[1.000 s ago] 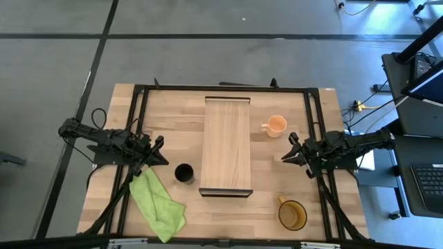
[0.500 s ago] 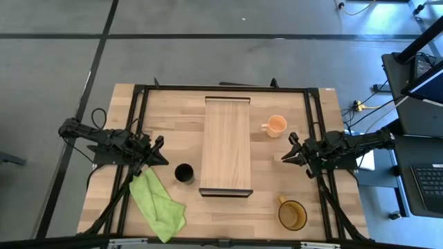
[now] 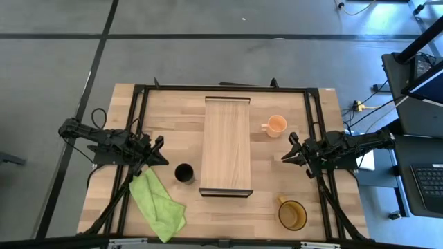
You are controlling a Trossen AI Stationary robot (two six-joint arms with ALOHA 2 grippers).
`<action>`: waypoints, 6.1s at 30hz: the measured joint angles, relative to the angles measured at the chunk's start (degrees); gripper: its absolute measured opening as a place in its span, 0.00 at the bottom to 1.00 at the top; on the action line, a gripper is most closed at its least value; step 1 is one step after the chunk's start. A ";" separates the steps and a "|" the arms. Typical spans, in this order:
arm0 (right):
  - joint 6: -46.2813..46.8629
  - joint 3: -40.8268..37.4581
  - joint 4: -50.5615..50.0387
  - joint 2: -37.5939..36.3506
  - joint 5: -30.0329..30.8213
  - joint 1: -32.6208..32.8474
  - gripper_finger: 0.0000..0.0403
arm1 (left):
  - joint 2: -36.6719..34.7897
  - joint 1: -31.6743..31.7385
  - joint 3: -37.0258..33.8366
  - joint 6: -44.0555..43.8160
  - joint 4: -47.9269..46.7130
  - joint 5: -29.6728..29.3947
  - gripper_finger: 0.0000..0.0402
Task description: Stack small to large cups/mugs on shelf
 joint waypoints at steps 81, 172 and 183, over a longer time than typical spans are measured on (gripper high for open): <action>19.43 0.04 24.11 0.00 15.08 -0.02 0.12 | -0.01 0.02 0.02 -11.72 28.97 -28.44 0.00; 15.90 99.02 -71.11 79.93 25.32 -0.52 0.12 | -0.01 0.02 18.02 -8.61 -22.02 -26.72 0.00; 11.78 104.54 -63.47 83.74 19.89 -2.00 0.12 | -0.01 0.00 20.37 -13.18 -33.39 -23.59 0.00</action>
